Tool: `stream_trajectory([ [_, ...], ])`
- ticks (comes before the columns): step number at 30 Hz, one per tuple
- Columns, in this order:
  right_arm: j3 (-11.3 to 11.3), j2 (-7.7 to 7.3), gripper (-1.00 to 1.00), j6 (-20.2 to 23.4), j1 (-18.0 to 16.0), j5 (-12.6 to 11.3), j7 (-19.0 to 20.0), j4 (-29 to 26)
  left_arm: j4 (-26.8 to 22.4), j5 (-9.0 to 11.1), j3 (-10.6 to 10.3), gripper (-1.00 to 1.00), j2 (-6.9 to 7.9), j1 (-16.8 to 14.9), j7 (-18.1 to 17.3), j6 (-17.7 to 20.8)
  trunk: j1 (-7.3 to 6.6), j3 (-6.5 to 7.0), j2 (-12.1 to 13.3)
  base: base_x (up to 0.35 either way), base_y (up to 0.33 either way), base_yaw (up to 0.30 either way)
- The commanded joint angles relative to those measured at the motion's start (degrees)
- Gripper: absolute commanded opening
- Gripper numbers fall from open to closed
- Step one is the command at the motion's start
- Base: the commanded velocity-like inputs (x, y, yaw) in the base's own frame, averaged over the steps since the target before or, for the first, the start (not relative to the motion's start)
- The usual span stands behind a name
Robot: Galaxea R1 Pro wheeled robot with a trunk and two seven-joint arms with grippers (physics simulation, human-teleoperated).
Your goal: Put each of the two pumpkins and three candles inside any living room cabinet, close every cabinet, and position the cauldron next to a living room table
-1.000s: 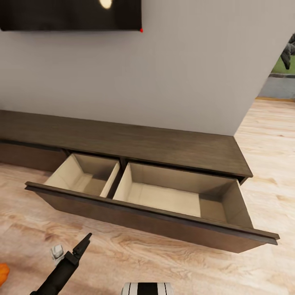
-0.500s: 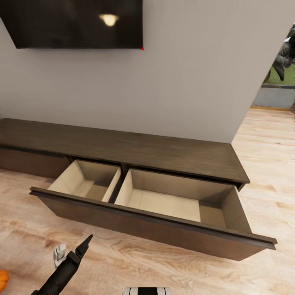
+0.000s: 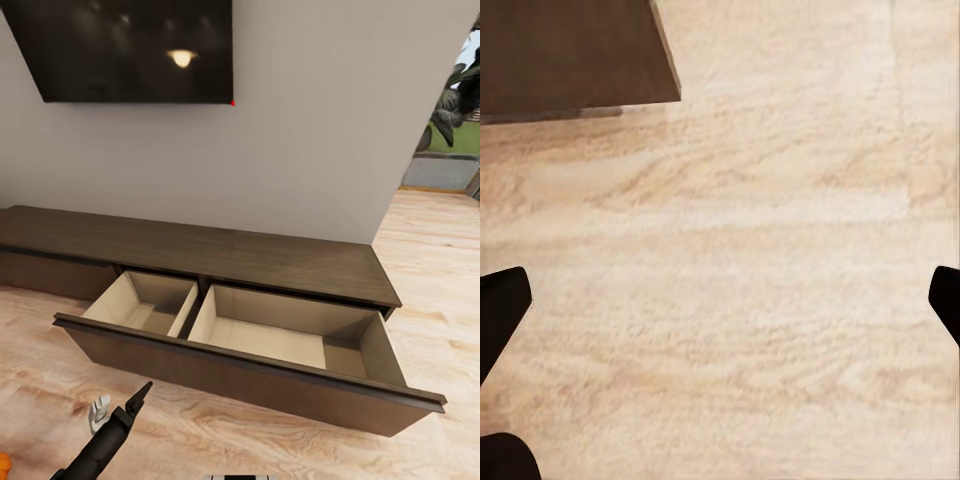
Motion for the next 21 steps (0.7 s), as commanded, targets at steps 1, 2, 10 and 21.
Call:
stream_trajectory([
  [1, 0.31, -0.31, 1.00, 0.78, -0.11, 0.17, 0.48, -0.07, -0.04, 0.57, -0.02, 1.00, 0.02, 0.02, -0.01, 0.43, -0.03, 0.19, 0.00, 0.000, 0.000, 0.000],
  [2, 0.89, -0.82, 1.00, 1.21, -0.16, 0.08, 0.62, 0.01, -0.05, 0.54, -0.03, 1.00, 0.02, 0.02, 0.01, 0.41, -0.06, 0.41, 0.01, 0.000, 0.000, 0.000],
  [10, 3.53, -3.89, 1.00, 1.91, 0.32, -0.51, 1.39, 1.20, -0.03, 0.40, -0.08, 1.00, 0.02, 0.02, 0.08, 0.34, -0.26, 2.19, 0.12, 0.000, 0.000, 0.000],
  [21, 18.53, -11.46, 1.00, 4.54, 8.12, -16.21, 1.42, 2.82, -0.02, 0.36, -0.04, 1.00, 0.02, 0.02, 0.17, 0.33, -0.55, 4.62, 0.27, 0.000, 0.000, 0.000],
])
